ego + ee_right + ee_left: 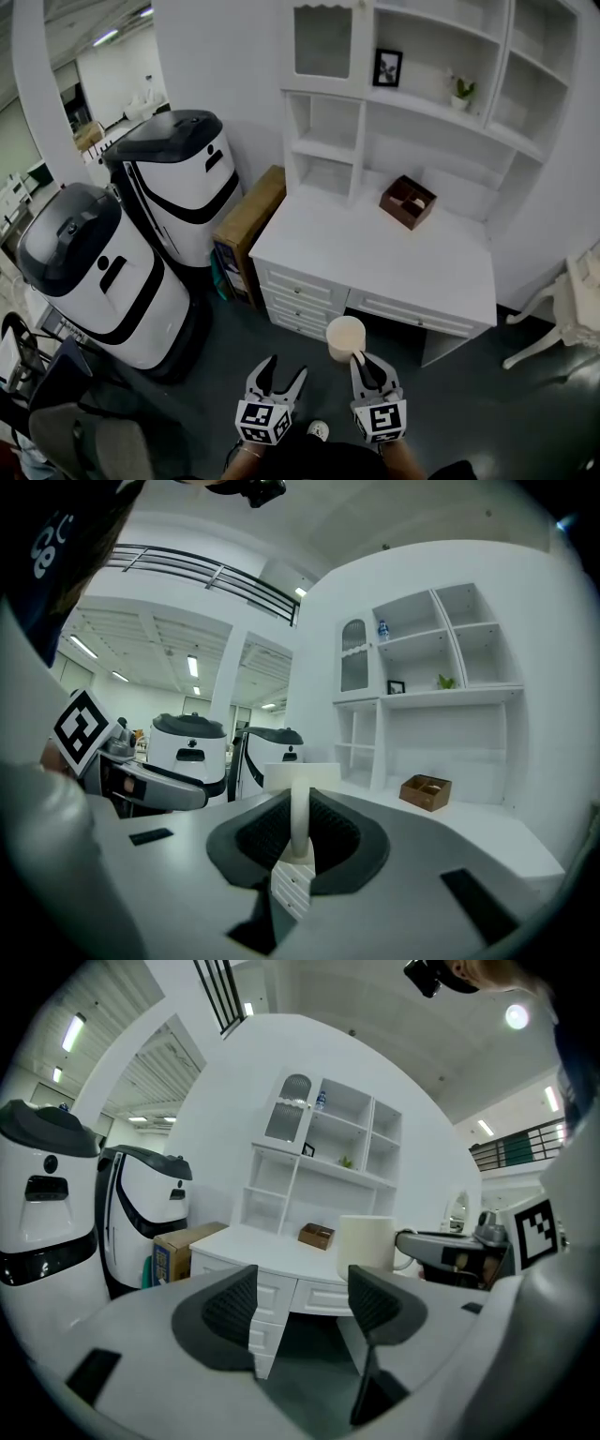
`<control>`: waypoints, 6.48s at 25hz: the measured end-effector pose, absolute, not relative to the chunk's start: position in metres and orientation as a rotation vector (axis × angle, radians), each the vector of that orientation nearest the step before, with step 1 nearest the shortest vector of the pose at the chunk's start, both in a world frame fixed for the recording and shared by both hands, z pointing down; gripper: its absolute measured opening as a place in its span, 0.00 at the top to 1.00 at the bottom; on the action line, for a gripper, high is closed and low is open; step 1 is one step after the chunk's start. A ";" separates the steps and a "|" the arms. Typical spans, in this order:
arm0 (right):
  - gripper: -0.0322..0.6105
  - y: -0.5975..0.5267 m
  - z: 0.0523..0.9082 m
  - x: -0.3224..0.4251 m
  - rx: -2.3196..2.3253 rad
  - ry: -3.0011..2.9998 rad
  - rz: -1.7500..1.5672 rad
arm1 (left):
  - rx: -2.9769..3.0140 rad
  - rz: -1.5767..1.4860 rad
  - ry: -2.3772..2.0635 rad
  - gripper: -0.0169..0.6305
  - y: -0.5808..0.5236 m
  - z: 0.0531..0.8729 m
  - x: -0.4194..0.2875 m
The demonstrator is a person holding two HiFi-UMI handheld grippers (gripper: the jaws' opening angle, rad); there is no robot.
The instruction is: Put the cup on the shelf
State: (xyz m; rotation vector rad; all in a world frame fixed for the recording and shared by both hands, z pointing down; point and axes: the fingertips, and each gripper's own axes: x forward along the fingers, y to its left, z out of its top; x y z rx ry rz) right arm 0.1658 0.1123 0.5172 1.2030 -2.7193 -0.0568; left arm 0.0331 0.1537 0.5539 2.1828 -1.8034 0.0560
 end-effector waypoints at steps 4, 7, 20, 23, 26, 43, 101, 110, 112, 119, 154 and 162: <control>0.88 0.100 0.524 0.175 1.215 -2.714 -0.028 | 2.201 0.072 -1.761 0.51 0.139 0.559 0.047; 0.88 0.092 0.525 0.178 1.227 -2.712 -0.023 | 2.198 0.078 -1.751 0.51 0.131 0.563 0.050; 0.88 0.036 0.531 0.159 1.291 -2.686 -0.010 | 2.234 0.083 -1.680 0.51 0.061 0.576 0.034; 0.88 0.007 0.529 0.145 1.309 -2.676 -0.026 | 2.257 0.083 -1.666 0.51 0.027 0.576 0.019; 0.88 -0.025 0.528 0.130 1.341 -2.665 -0.020 | 2.275 0.092 -1.649 0.51 -0.012 0.577 0.000; 0.88 -0.183 0.519 0.044 1.560 -2.572 0.034 | 2.451 0.170 -1.506 0.51 -0.193 0.553 -0.089; 0.88 -0.469 0.353 -0.051 1.367 -2.940 -0.246 | 2.150 0.034 -1.926 0.51 -0.345 0.499 -0.174; 0.88 -0.516 0.356 -0.065 1.423 -2.915 -0.199 | 2.121 0.025 -1.953 0.51 -0.353 0.496 -0.183; 0.88 -0.525 0.362 -0.068 1.424 -2.908 -0.158 | 2.110 0.031 -1.957 0.51 -0.355 0.497 -0.186; 0.88 -0.554 0.377 -0.077 1.442 -2.857 -0.138 | 2.107 0.100 -1.953 0.51 -0.357 0.506 -0.185; 0.86 -0.610 0.413 -0.097 1.464 -2.637 -0.011 | 2.032 0.092 -2.002 0.51 -0.341 0.514 -0.209; 0.68 -0.606 0.417 -0.099 1.366 -2.636 -0.014 | 2.045 0.089 -1.986 0.51 -0.340 0.516 -0.206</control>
